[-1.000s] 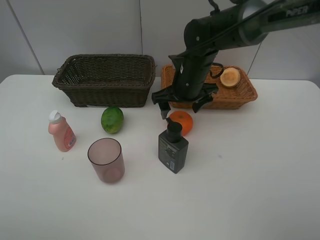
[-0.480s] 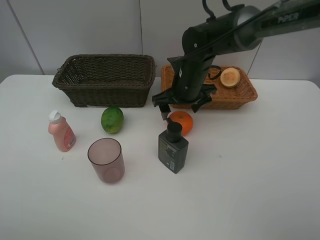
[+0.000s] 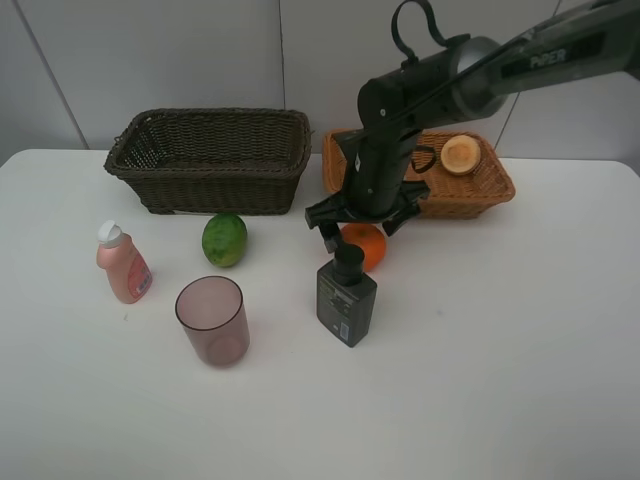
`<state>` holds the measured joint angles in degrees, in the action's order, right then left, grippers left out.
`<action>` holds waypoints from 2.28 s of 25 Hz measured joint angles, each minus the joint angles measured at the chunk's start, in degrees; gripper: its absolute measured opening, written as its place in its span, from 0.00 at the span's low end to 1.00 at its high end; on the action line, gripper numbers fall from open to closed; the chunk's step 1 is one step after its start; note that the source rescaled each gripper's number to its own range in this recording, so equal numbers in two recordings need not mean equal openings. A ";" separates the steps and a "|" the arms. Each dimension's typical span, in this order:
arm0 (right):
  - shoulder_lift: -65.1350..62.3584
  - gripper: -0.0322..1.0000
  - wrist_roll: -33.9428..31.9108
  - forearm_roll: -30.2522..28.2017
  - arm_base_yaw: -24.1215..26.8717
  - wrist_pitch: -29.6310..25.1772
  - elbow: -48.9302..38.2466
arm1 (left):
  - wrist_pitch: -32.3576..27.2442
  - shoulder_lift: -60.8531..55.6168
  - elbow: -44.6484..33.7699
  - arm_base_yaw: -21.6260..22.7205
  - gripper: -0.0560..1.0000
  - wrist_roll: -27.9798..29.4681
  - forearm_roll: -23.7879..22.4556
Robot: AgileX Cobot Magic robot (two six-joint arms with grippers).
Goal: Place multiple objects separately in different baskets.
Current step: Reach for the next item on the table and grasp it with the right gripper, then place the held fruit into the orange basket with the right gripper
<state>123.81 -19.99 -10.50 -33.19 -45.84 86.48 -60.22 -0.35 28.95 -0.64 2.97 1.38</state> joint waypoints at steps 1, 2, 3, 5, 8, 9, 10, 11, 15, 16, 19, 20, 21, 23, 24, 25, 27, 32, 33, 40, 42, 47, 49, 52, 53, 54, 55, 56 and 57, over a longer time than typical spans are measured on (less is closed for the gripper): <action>0.04 0.94 0.00 -0.23 0.00 0.40 0.00 | 0.00 0.00 0.00 0.00 1.00 0.00 0.00; 0.04 0.94 0.05 -0.20 0.00 0.58 0.00 | 0.00 0.00 0.00 0.00 1.00 0.00 0.00; 0.04 0.94 0.05 -0.20 0.00 0.79 0.00 | 0.00 0.00 0.00 0.00 1.00 0.00 0.00; 0.04 0.94 0.05 -0.20 0.00 1.05 0.00 | 0.00 0.00 0.00 0.00 1.00 0.00 0.00; 0.36 0.94 0.05 -0.25 0.00 1.17 0.00 | 0.00 0.00 0.00 0.00 1.00 0.00 0.00; 0.57 0.94 0.05 -0.25 0.00 1.17 0.00 | 0.00 0.00 0.00 0.00 1.00 0.00 0.00; 0.71 0.94 0.05 -0.19 0.00 1.11 0.00 | 0.00 0.00 0.00 0.00 1.00 0.00 0.00; 0.71 0.94 0.05 -0.19 0.00 1.11 0.00 | 0.00 0.00 0.00 0.00 1.00 0.00 0.00; 0.76 0.94 0.05 -0.19 0.00 1.11 0.00 | 0.00 0.00 0.00 0.00 1.00 0.00 0.00; 0.76 0.94 0.05 -0.19 0.00 1.00 0.00 | 0.00 0.00 0.00 0.00 1.00 0.00 0.00; 1.16 0.94 0.05 -0.19 0.00 0.85 0.05 | 0.00 0.00 0.00 0.00 1.00 0.00 0.00; 1.47 0.94 0.05 -0.19 0.00 0.60 0.05 | 0.00 0.00 0.00 0.00 1.00 0.00 0.00; 1.68 0.94 0.05 -0.19 0.00 0.38 0.05 | 0.00 0.00 0.00 0.00 1.00 0.00 0.00; 1.76 0.94 0.05 -0.19 0.00 0.32 0.05 | 0.00 0.00 0.00 0.00 1.00 0.00 0.00; 1.76 0.94 0.05 -0.19 0.00 0.32 0.05 | 0.00 0.00 0.00 0.00 1.00 0.00 0.00; 1.76 0.94 0.05 -0.19 0.00 0.32 0.05 | 0.00 0.00 0.00 0.00 1.00 0.00 0.00; 1.76 0.94 0.05 -0.19 0.00 0.32 0.05 | 0.00 0.00 0.00 0.00 1.00 0.00 0.00; 1.76 0.83 0.05 -0.19 0.00 0.32 0.05 | 0.00 0.00 0.00 0.00 1.00 0.00 0.00; 1.76 0.73 0.05 -0.19 0.00 0.32 0.05 | 0.00 0.00 0.00 0.00 1.00 0.00 0.00; 1.76 0.68 0.05 -0.19 0.00 0.32 0.05 | 0.00 0.00 0.00 0.00 1.00 0.00 0.00; 1.76 0.68 0.00 -0.19 0.00 0.37 0.05 | 0.00 0.00 0.00 0.00 1.00 0.00 0.00; 1.76 0.68 0.00 -0.19 0.00 0.37 0.05 | 0.00 0.00 0.00 0.00 1.00 0.00 0.00; 1.76 0.68 0.00 -0.19 0.00 0.37 0.05 | 0.00 0.00 0.00 0.00 1.00 0.00 0.00; 1.76 0.68 0.00 -0.19 0.00 0.37 0.05 | 0.00 0.00 0.00 0.00 1.00 0.00 0.00; 1.76 0.68 0.00 -0.19 0.00 0.37 0.05 | 0.00 0.00 0.00 0.00 1.00 0.00 0.00; 1.76 0.68 0.00 -0.19 0.00 0.37 0.05 | 0.00 0.00 0.00 0.00 1.00 0.00 0.00; 1.76 0.68 0.00 -0.19 0.00 0.37 0.05 | 0.00 0.00 0.00 0.00 1.00 0.00 0.00; 1.76 0.68 0.00 -0.13 0.00 0.37 0.05 | 0.00 0.00 0.00 0.00 1.00 0.00 0.00; 1.76 0.68 0.00 -0.07 0.00 0.37 0.05 | 0.00 0.00 0.00 0.00 1.00 0.00 0.00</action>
<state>125.58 -19.99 -10.57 -33.19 -45.47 86.53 -60.22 -0.35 28.95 -0.64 2.97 1.38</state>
